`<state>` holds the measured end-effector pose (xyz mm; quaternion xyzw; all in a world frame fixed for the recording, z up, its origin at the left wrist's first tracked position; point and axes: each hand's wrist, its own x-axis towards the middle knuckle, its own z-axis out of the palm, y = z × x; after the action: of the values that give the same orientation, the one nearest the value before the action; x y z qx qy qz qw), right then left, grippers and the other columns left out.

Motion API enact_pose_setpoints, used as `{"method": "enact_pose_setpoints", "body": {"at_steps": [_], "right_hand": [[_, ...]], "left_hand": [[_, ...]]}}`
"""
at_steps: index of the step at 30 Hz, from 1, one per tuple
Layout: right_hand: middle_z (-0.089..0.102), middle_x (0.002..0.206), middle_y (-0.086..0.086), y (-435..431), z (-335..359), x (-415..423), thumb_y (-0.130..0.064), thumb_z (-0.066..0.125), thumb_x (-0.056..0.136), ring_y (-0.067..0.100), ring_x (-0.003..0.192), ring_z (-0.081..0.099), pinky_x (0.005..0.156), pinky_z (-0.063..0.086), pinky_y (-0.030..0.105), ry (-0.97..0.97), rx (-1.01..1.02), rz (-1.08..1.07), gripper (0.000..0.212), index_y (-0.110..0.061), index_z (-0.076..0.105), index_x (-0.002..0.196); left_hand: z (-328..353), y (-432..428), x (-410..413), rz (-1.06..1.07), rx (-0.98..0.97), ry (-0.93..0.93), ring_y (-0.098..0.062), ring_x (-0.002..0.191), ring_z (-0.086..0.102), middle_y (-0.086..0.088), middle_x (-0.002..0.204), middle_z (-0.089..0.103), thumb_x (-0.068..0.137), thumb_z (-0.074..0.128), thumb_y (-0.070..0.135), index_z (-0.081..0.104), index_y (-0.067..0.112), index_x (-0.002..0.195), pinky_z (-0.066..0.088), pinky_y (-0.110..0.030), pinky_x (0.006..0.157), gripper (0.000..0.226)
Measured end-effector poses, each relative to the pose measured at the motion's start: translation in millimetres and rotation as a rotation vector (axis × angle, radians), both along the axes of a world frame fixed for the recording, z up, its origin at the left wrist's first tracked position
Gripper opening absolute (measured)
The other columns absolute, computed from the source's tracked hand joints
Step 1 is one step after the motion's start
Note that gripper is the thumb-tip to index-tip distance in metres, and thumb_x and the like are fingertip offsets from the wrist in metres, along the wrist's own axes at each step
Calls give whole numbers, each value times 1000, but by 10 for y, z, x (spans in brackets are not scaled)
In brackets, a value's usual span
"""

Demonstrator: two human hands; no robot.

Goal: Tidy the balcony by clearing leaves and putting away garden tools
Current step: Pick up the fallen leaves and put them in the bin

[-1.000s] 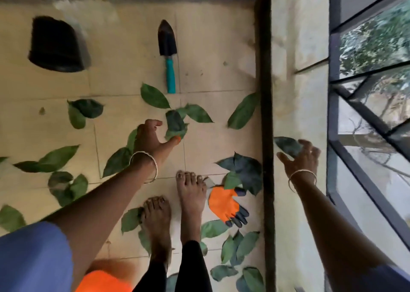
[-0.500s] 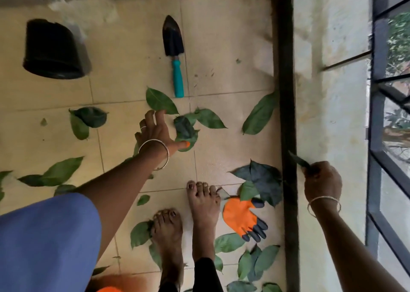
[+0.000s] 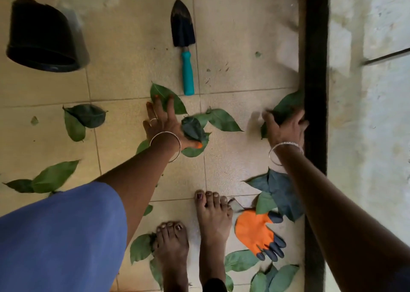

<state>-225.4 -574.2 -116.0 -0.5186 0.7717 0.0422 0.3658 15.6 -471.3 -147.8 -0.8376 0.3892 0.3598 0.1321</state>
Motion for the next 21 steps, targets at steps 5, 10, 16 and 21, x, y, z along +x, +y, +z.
{"method": "enact_pose_setpoints", "body": {"at_steps": [5,10,16,21], "right_hand": [[-7,159,24,-75,-162,169,-84,64,58,45,146,-3,118,7,55,112,120,-27,134,-17,0,154],[28,139,18,255,-258,477,-82,74,46,36,129,29,105,36,46,84,-54,232,123,-14,27,137],[29,127,8,580,-327,985,-78,78,44,27,114,32,77,49,39,82,-99,504,121,-30,23,141],[31,126,9,760,-381,1183,-58,86,52,29,113,34,73,45,34,97,-124,563,101,-28,34,133]], "left_hand": [[-73,169,48,-66,-199,-64,-38,143,17,-12,155,19,56,82,62,22,26,149,35,-52,107,116],[-76,303,41,-204,-314,-85,-34,124,39,-10,136,42,79,75,37,46,24,135,46,-45,95,65],[-116,286,49,-105,-417,-7,-33,110,48,-12,115,57,87,63,12,62,11,113,45,-41,87,26],[-111,270,170,-66,-432,97,-30,109,48,-12,113,59,91,56,17,58,7,115,39,-35,81,26]]}}
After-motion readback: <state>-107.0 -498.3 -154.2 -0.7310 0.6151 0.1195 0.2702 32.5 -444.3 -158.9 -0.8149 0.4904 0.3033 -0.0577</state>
